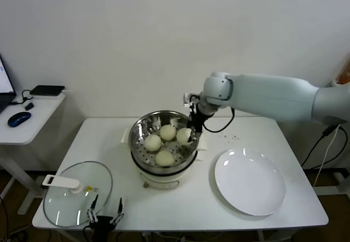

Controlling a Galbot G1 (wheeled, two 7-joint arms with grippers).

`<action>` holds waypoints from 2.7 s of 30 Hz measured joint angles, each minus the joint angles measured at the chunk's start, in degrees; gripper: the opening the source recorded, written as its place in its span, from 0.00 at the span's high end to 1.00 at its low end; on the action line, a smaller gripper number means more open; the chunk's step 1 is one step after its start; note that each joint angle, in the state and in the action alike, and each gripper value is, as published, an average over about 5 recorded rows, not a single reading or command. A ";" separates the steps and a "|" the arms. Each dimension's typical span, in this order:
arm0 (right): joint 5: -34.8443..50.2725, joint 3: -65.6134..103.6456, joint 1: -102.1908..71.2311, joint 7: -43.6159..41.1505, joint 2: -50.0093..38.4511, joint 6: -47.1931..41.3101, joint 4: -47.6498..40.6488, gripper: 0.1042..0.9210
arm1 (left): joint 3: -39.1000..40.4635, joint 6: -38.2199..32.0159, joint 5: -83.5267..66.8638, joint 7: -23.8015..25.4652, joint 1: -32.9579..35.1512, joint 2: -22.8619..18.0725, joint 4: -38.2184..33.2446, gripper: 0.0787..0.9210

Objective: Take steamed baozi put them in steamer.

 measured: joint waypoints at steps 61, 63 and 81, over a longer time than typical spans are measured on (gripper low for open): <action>-8.83 83.66 -87.02 40.38 -22.85 34.50 25.92 0.12 | -0.28 0.03 0.38 -0.31 0.92 0.00 -1.92 0.12; -10.89 87.69 -92.65 40.90 -20.73 37.28 26.31 0.12 | -0.23 0.03 0.37 -0.31 0.97 0.00 -2.04 0.12; -22.30 102.39 -127.31 46.03 -4.45 58.68 25.64 0.12 | -0.40 -0.12 0.14 -0.39 1.71 0.00 -2.94 0.12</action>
